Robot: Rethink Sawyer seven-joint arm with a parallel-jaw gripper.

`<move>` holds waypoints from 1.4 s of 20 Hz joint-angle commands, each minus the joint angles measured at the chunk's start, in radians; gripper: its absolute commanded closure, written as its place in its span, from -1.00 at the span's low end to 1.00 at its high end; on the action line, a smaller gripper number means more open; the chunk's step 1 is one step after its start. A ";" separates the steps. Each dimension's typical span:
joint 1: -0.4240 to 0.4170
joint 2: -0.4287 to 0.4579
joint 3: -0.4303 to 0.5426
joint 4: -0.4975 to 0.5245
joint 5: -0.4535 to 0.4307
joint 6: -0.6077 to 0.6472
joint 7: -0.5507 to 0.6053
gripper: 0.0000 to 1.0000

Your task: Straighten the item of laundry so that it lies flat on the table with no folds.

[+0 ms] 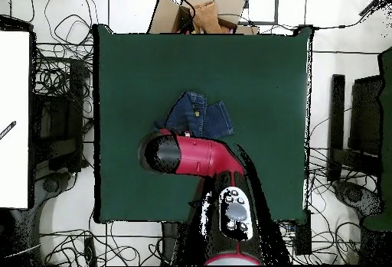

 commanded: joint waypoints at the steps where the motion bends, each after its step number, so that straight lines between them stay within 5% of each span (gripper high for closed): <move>1: -0.006 0.111 0.034 -0.092 0.001 -0.068 0.154 -1.00; 15: 0.060 0.170 -0.004 -0.110 0.010 -0.140 0.215 -1.00; 28: 0.006 0.066 0.029 -0.075 0.032 -0.057 0.171 -1.00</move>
